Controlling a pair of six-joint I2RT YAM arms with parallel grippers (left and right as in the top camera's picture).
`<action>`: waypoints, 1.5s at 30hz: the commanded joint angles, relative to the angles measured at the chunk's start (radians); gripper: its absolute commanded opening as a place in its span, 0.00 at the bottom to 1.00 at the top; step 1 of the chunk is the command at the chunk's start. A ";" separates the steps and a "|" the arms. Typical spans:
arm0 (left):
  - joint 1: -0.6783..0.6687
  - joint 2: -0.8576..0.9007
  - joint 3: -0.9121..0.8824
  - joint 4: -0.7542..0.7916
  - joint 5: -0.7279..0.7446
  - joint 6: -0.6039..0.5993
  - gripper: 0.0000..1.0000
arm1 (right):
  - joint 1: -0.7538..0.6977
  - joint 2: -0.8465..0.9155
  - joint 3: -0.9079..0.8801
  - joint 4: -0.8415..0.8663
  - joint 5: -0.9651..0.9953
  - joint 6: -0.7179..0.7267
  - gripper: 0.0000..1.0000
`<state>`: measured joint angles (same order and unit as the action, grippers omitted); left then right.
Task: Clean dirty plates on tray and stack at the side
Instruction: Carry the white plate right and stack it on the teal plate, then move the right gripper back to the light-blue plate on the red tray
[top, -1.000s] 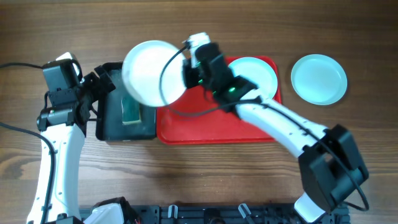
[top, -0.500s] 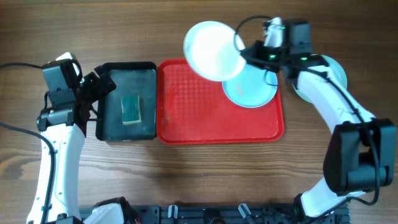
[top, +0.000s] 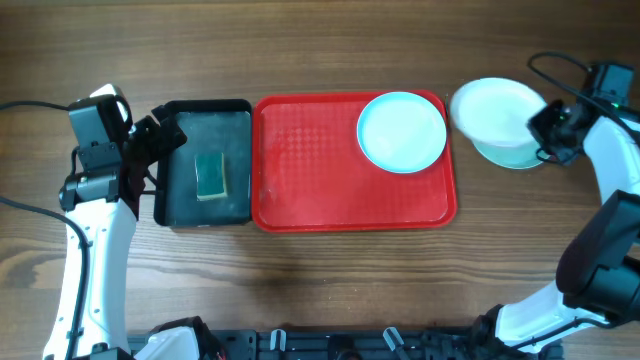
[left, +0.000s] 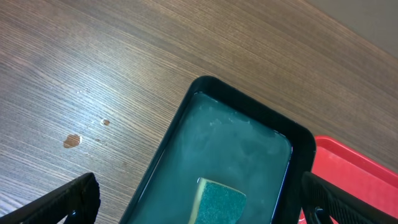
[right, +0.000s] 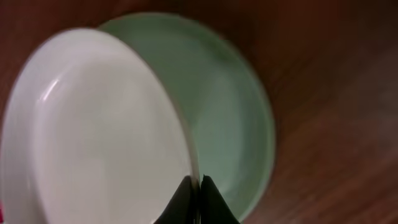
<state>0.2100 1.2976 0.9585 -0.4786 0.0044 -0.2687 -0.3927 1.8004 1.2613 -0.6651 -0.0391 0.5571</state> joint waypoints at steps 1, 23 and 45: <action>0.002 -0.002 0.011 0.002 -0.006 -0.009 1.00 | -0.038 -0.026 0.006 -0.032 0.111 0.040 0.05; 0.002 -0.002 0.011 0.002 -0.006 -0.009 1.00 | 0.271 -0.024 0.006 -0.021 -0.185 -0.381 0.56; 0.002 -0.002 0.011 0.002 -0.006 -0.008 1.00 | 0.568 -0.024 -0.121 0.139 -0.116 -0.133 0.05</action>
<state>0.2100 1.2976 0.9585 -0.4786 0.0044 -0.2687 0.1410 1.7996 1.1511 -0.5938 -0.1349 0.4477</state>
